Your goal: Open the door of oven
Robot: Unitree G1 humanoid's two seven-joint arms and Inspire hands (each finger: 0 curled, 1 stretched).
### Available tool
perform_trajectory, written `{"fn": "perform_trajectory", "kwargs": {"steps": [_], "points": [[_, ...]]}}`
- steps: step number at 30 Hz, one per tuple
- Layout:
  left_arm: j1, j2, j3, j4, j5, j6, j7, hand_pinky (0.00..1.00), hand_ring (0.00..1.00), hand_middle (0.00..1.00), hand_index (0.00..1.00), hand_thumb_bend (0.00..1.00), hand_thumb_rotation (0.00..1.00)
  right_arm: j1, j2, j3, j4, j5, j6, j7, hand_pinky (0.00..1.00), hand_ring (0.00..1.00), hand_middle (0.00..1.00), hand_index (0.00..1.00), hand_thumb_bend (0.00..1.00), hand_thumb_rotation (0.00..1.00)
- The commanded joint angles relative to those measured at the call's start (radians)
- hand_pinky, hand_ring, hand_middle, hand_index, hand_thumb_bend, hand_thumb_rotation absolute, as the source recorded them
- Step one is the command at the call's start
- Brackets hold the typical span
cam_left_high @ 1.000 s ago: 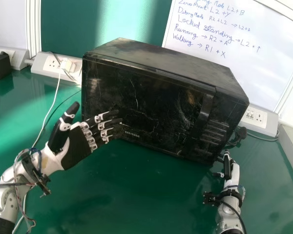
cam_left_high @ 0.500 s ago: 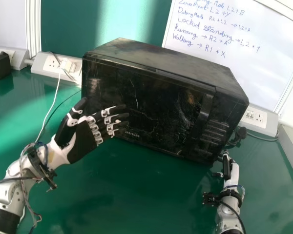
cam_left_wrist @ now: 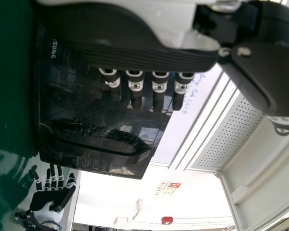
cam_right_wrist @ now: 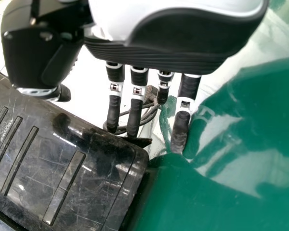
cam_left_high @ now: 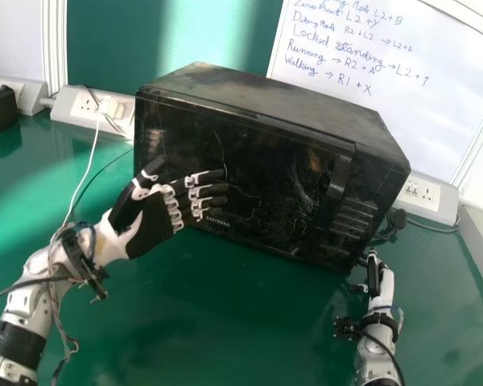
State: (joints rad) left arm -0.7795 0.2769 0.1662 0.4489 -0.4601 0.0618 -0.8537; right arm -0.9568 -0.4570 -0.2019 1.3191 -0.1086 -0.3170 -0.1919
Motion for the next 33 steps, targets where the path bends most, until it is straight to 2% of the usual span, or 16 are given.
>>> {"fn": "perform_trajectory", "kwargs": {"steps": [1,5,9,18,23,28,33], "points": [[-0.031,-0.015,-0.017,0.048,0.021,-0.022,-0.001,0.77,1.0,1.0,1.0,1.0,0.84,0.046,0.02,-0.001,0.02,0.003,0.021,0.008,0.35,0.47,0.7,0.69,0.58,1.0],[-0.062,-0.023,-0.019,0.108,0.041,-0.047,-0.008,0.76,1.0,1.0,1.0,1.0,0.86,0.046,0.023,0.001,0.02,0.001,0.021,0.005,0.36,0.47,0.69,0.69,0.59,1.0],[-0.098,-0.027,-0.027,0.171,0.061,-0.076,-0.017,0.85,1.0,1.0,1.0,1.0,0.85,0.044,0.025,0.0,0.021,0.002,0.031,0.006,0.36,0.47,0.69,0.7,0.6,1.0],[-0.2,-0.047,-0.024,0.372,0.102,-0.15,-0.045,0.93,1.0,1.0,1.0,1.0,0.89,0.044,0.033,-0.004,0.02,0.006,0.027,0.001,0.35,0.46,0.69,0.69,0.6,1.0],[-0.253,-0.053,-0.018,0.49,0.123,-0.19,-0.047,0.85,1.0,1.0,1.0,1.0,0.9,0.048,0.034,0.007,0.02,-0.006,0.022,-0.008,0.35,0.46,0.69,0.69,0.58,1.0],[-0.295,-0.065,-0.001,0.579,0.133,-0.212,-0.037,0.87,1.0,1.0,1.0,1.0,0.9,0.046,0.039,0.003,0.019,0.001,0.024,-0.01,0.36,0.46,0.68,0.69,0.57,0.99],[-0.333,-0.068,0.002,0.657,0.155,-0.238,-0.029,0.8,1.0,1.0,1.0,1.0,0.9,0.044,0.043,0.006,0.019,-0.002,0.024,-0.014,0.36,0.46,0.69,0.69,0.56,0.98]]}}
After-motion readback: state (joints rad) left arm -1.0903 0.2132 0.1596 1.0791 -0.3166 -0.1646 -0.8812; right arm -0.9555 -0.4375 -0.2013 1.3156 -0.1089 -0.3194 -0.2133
